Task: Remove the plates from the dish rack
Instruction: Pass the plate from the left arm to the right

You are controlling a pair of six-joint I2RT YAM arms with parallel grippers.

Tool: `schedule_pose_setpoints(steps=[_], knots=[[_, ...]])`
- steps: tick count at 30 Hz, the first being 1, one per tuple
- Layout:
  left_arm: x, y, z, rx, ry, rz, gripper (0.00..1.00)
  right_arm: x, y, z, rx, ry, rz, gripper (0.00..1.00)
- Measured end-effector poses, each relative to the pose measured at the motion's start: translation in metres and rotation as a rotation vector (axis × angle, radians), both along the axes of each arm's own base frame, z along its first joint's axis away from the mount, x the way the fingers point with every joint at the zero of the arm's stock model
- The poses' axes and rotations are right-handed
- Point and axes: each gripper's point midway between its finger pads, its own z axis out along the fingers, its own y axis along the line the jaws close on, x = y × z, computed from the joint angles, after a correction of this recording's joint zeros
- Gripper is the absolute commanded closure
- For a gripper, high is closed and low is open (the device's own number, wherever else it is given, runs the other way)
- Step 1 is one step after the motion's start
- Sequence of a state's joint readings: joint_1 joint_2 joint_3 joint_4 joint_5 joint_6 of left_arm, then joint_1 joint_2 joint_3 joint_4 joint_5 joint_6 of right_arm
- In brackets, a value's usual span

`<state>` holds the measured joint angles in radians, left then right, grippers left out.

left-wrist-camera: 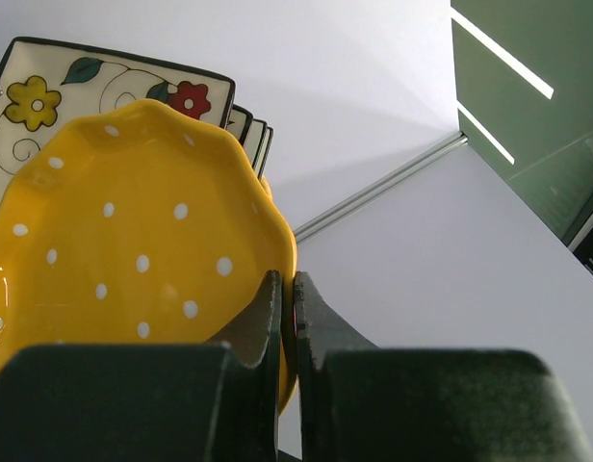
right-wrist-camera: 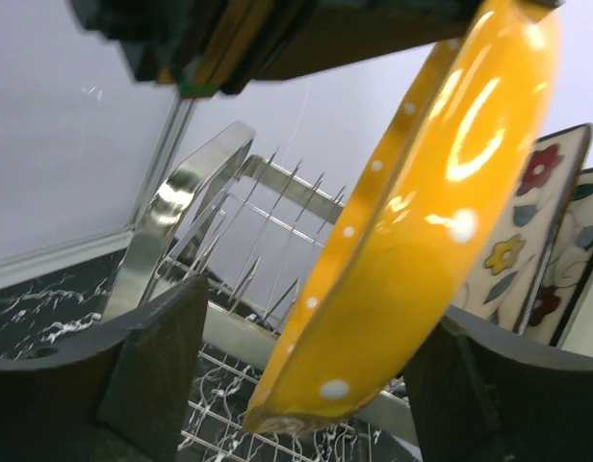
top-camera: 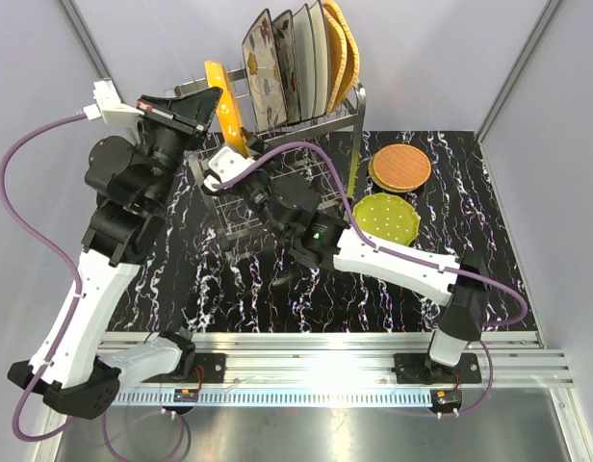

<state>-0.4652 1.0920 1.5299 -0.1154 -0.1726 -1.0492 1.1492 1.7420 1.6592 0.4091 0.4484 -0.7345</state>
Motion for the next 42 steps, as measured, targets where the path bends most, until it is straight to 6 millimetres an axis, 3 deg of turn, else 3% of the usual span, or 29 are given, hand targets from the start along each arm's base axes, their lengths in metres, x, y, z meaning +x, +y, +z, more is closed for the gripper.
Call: schedule_pose_setpoints(steps=[4,8,12,20,31,42], knots=[[-0.002,0.001,-0.001,-0.015,0.001,-0.005,1.00,0.001,-0.004,0.012,0.031,-0.041,-0.022,0.42],[-0.001,0.011,-0.001,-0.041,0.005,0.039,1.00,0.012,-0.016,0.019,0.110,-0.026,-0.073,0.79],[-0.010,0.016,0.011,-0.082,-0.029,0.035,1.00,0.019,-0.025,0.033,0.153,-0.044,-0.087,0.97],[-0.006,0.015,0.007,-0.096,-0.022,0.037,1.00,0.022,-0.025,0.029,0.148,-0.005,-0.062,1.00],[-0.014,0.008,0.027,-0.173,-0.079,-0.037,0.99,0.017,-0.038,0.052,0.117,0.068,0.043,1.00],[-0.017,-0.032,0.016,-0.190,-0.043,-0.238,0.79,0.000,-0.095,0.049,0.154,0.330,0.161,1.00]])
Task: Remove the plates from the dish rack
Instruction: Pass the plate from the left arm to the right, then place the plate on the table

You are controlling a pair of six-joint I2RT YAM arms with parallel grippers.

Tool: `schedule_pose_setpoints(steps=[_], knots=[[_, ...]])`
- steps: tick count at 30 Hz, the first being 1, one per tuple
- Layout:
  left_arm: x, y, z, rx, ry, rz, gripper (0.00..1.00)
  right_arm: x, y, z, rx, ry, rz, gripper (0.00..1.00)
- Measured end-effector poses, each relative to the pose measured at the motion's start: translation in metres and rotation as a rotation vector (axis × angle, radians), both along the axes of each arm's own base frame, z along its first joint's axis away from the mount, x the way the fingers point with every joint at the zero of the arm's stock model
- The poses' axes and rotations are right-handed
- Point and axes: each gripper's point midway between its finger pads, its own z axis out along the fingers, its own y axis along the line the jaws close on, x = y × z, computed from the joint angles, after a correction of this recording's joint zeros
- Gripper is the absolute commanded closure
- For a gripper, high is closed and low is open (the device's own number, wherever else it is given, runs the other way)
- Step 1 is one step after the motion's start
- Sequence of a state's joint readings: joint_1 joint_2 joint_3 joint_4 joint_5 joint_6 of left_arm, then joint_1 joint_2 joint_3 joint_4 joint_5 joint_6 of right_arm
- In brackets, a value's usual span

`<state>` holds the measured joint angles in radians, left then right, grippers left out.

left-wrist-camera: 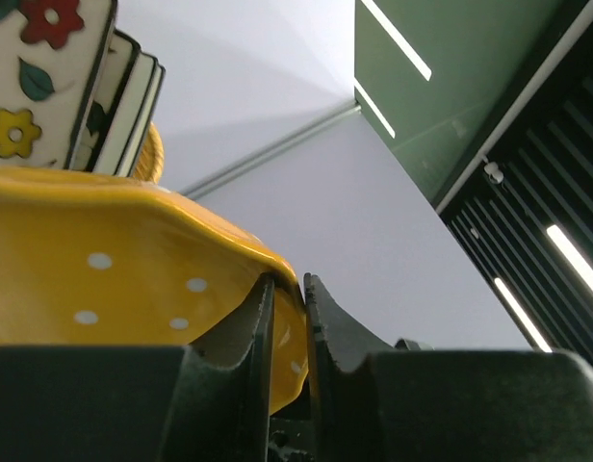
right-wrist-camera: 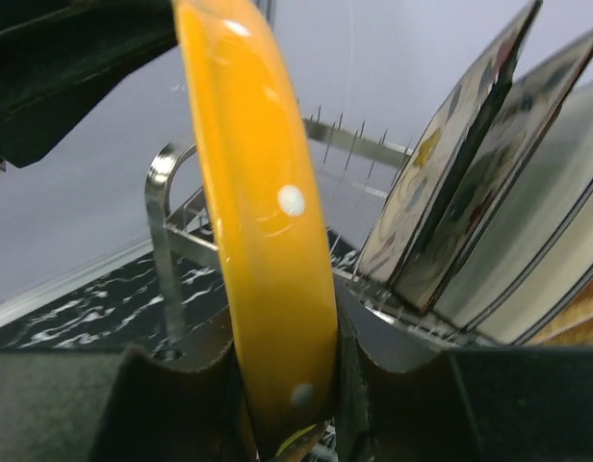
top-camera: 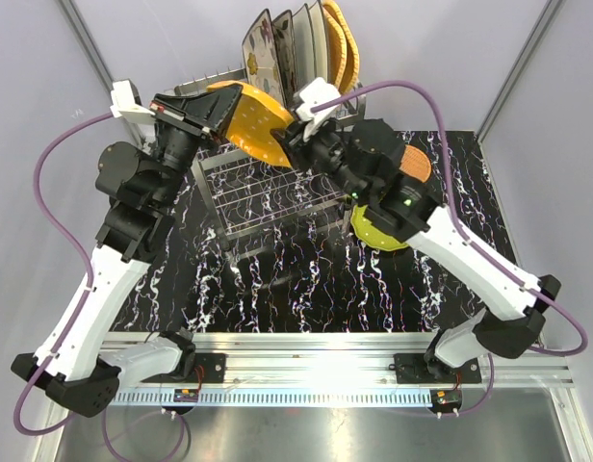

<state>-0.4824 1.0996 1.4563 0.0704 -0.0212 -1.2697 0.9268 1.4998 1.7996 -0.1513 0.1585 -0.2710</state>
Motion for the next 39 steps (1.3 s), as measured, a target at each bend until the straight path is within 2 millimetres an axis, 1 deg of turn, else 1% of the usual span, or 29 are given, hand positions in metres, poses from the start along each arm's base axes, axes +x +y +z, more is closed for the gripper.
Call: schedule_pose_setpoints(steps=[2,3,4,7,8,10,11,14,16,17,21,24,30,33,35,39], knots=[[-0.001,-0.005,-0.004,0.003,0.003,-0.025,0.75,-0.002,-0.009,-0.005,0.024,0.073,0.021,1.00],[-0.001,-0.006,-0.006,0.003,0.004,-0.033,0.73,0.000,-0.016,-0.008,0.041,0.109,0.013,1.00],[-0.002,-0.007,-0.008,0.003,0.007,-0.040,0.67,0.005,-0.025,-0.012,0.058,0.149,-0.002,1.00],[-0.004,-0.009,-0.014,0.002,0.014,-0.057,0.58,0.022,-0.053,-0.024,0.107,0.254,-0.061,1.00],[-0.005,-0.011,-0.017,0.002,0.020,-0.065,0.53,0.028,-0.061,-0.030,0.123,0.290,-0.079,1.00],[-0.006,-0.012,-0.020,0.005,0.028,-0.074,0.49,0.034,-0.073,-0.041,0.154,0.357,-0.099,1.00],[-0.006,-0.013,-0.021,0.006,0.029,-0.079,0.44,0.033,-0.076,-0.046,0.169,0.389,-0.091,1.00],[-0.007,-0.014,-0.023,0.023,0.026,-0.082,0.36,0.025,-0.077,-0.059,0.188,0.473,-0.055,1.00],[-0.009,-0.014,-0.025,0.042,0.027,-0.079,0.32,0.019,-0.077,-0.067,0.199,0.520,-0.027,1.00],[-0.010,-0.014,-0.026,0.053,0.024,-0.077,0.29,0.016,-0.077,-0.069,0.202,0.534,-0.015,1.00],[-0.014,-0.012,-0.029,0.104,0.005,-0.062,0.21,0.005,-0.083,-0.078,0.219,0.583,0.023,1.00],[-0.019,-0.009,-0.027,0.147,-0.032,-0.043,0.16,-0.005,-0.087,-0.081,0.231,0.608,0.052,1.00],[-0.035,0.002,-0.025,0.255,-0.109,0.013,0.12,-0.030,-0.094,-0.089,0.233,0.644,0.105,1.00],[-0.044,0.010,-0.026,0.312,-0.150,0.049,0.10,-0.038,-0.099,-0.093,0.229,0.662,0.116,1.00],[-0.049,0.015,-0.031,0.353,-0.168,0.074,0.09,-0.041,-0.104,-0.097,0.227,0.672,0.113,1.00],[-0.054,0.025,-0.049,0.443,-0.178,0.125,0.07,-0.046,-0.115,-0.110,0.218,0.706,0.091,1.00]])
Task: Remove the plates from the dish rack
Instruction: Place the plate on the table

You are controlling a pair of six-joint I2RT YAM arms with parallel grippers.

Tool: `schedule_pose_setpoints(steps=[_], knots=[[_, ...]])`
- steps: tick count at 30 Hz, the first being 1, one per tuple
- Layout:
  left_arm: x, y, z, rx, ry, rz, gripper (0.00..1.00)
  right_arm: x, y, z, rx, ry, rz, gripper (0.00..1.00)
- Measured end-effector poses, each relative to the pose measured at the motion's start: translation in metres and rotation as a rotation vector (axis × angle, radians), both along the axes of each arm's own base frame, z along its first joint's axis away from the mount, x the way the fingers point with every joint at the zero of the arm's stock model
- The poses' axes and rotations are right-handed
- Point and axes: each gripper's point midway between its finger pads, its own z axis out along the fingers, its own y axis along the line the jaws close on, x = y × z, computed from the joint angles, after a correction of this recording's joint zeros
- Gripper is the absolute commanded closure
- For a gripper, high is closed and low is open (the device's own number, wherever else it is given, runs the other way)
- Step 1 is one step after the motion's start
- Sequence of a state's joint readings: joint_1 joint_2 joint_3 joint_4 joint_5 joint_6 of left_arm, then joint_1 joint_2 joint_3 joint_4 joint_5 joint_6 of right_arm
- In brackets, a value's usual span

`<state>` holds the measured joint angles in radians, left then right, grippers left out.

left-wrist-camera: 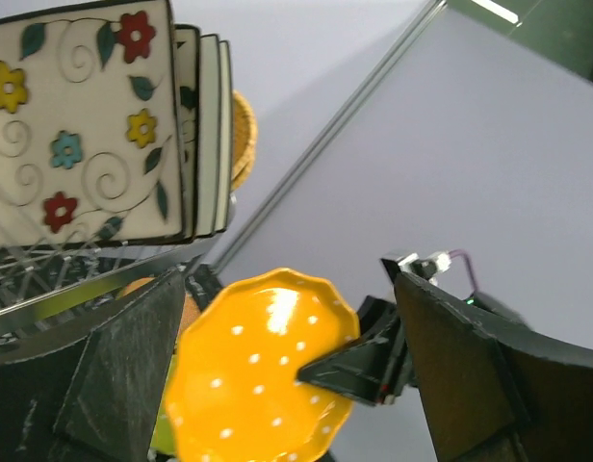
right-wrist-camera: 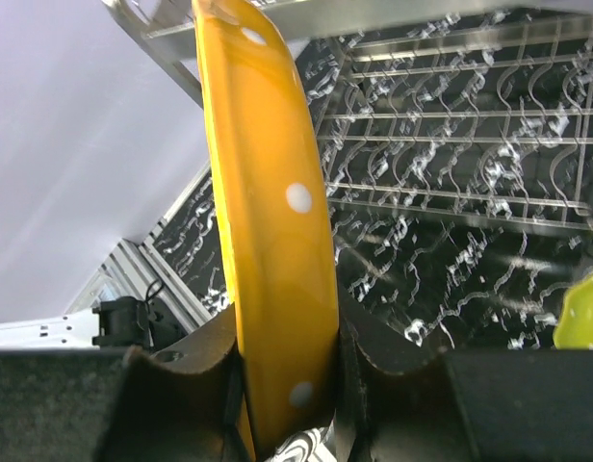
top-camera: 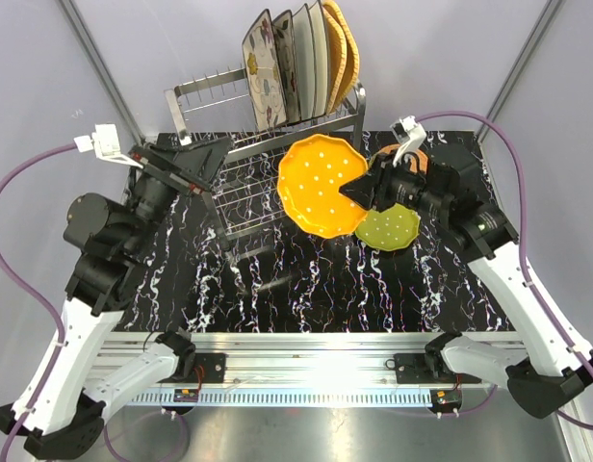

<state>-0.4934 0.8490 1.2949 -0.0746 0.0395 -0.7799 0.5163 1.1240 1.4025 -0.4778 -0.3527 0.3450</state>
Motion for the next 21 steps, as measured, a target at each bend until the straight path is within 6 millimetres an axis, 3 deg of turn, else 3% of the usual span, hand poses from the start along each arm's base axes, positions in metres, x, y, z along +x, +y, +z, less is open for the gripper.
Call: schedule_pose_setpoints(steps=[5,11,15,21], knots=[[-0.006,0.016,-0.025,0.089,-0.012,0.083,0.05,-0.005,-0.022,-0.018,-0.029,0.048,-0.050,1.00],[-0.014,0.032,-0.032,0.142,-0.040,0.145,0.03,-0.004,-0.057,-0.044,-0.067,0.133,-0.149,1.00],[-0.014,0.036,-0.036,0.166,-0.042,0.171,0.03,0.005,-0.081,-0.066,-0.078,0.222,-0.222,1.00],[-0.007,0.036,-0.069,0.212,0.018,0.185,0.02,0.026,-0.115,-0.104,-0.048,0.400,-0.290,1.00]])
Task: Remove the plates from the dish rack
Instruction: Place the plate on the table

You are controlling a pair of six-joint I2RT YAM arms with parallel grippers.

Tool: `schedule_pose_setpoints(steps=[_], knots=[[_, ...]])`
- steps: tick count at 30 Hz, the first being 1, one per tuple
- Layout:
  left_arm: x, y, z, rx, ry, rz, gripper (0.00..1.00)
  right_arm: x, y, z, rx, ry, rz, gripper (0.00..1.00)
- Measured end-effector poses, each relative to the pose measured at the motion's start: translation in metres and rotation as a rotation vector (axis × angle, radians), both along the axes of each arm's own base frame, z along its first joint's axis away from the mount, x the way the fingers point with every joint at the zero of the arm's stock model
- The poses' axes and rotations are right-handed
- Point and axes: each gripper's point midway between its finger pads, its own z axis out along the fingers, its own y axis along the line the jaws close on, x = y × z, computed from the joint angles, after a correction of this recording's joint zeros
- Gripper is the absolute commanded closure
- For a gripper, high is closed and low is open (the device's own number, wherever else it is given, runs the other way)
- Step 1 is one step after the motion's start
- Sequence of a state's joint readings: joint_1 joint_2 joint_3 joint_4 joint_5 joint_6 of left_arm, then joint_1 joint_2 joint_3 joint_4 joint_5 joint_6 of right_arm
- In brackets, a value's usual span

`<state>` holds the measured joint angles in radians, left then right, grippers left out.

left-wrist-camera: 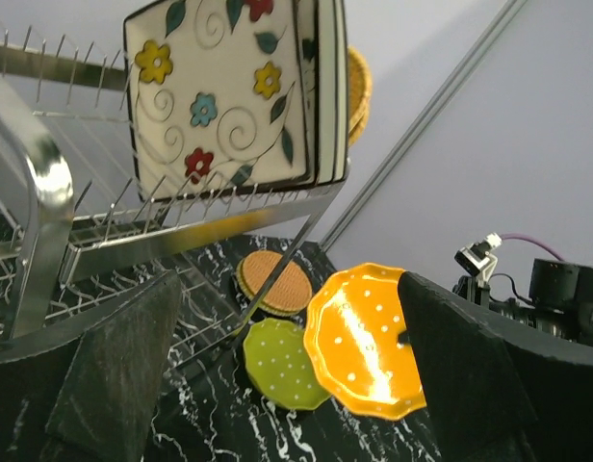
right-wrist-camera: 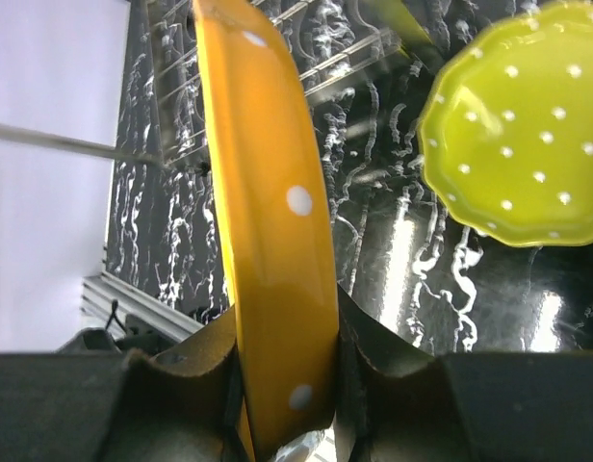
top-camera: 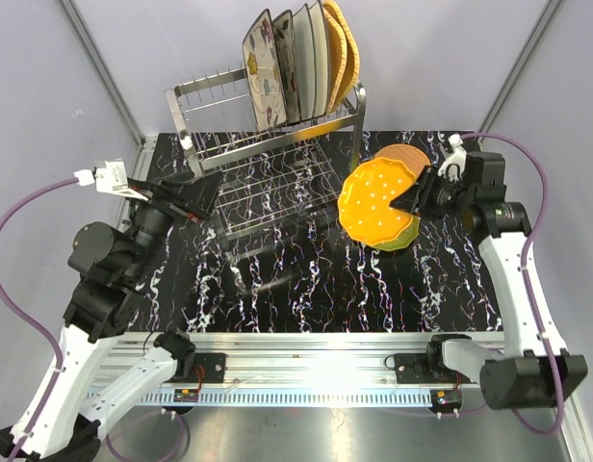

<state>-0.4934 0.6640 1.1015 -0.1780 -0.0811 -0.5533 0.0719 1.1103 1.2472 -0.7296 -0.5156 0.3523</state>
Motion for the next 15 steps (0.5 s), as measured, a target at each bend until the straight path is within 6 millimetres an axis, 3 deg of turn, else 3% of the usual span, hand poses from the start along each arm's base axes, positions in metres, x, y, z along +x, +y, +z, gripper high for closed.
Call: schedule_pose_setpoints(steps=[2,6,15], knots=[[0.001,0.000,-0.009,0.013,0.020,0.004,0.02,0.010,-0.013,-0.014,0.028,0.057,-0.027,1.00],[-0.004,0.003,-0.010,0.014,0.015,0.004,0.02,0.025,-0.035,-0.037,0.100,0.150,-0.043,1.00],[-0.009,0.005,-0.027,0.014,0.024,0.003,0.01,0.049,-0.041,-0.082,0.165,0.270,0.055,1.00]])
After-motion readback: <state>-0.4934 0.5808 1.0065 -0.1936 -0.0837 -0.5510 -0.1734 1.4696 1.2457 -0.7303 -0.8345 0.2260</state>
